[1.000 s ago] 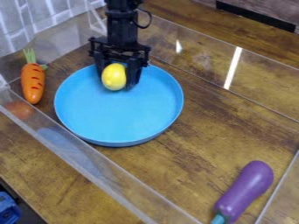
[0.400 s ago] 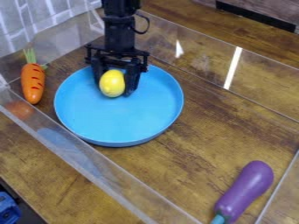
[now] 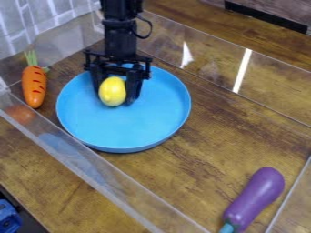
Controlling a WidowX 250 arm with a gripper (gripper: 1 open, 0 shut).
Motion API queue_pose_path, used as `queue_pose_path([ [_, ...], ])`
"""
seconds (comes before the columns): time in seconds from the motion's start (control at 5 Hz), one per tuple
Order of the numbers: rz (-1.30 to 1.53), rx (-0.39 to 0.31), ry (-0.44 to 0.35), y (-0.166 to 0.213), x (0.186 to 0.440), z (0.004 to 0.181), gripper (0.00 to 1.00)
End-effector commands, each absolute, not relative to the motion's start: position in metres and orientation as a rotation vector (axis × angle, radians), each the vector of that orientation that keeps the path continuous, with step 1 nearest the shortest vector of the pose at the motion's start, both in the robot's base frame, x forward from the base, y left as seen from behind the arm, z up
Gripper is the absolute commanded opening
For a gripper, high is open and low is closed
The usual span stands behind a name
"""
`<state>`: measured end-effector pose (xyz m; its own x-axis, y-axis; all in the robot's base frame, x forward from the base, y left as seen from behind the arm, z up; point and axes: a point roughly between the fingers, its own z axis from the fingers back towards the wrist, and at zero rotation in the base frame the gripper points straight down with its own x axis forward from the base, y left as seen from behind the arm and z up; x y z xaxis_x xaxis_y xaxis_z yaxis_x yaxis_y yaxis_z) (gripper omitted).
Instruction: Put the lemon on the blue tray
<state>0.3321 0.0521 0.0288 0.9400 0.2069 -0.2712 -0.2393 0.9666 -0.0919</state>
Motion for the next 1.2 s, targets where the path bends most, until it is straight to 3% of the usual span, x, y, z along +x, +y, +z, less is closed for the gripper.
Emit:
queue_pose_path([
  [0.0, 0.184, -0.127, 0.190, 0.043, 0.339, 0.048, 1.00],
  [0.2, 0.151, -0.139, 0.200, 0.034, 0.340, 0.044, 1.00],
  [0.4, 0.113, -0.150, 0.210, 0.028, 0.335, 0.061, 0.00],
  [0.6, 0.074, -0.161, 0.219, 0.023, 0.330, 0.078, 1.00],
  [0.8, 0.031, -0.158, 0.224, 0.028, 0.330, 0.074, 0.00],
  [1.0, -0.011, -0.151, 0.227, 0.033, 0.331, 0.068, 1.00],
])
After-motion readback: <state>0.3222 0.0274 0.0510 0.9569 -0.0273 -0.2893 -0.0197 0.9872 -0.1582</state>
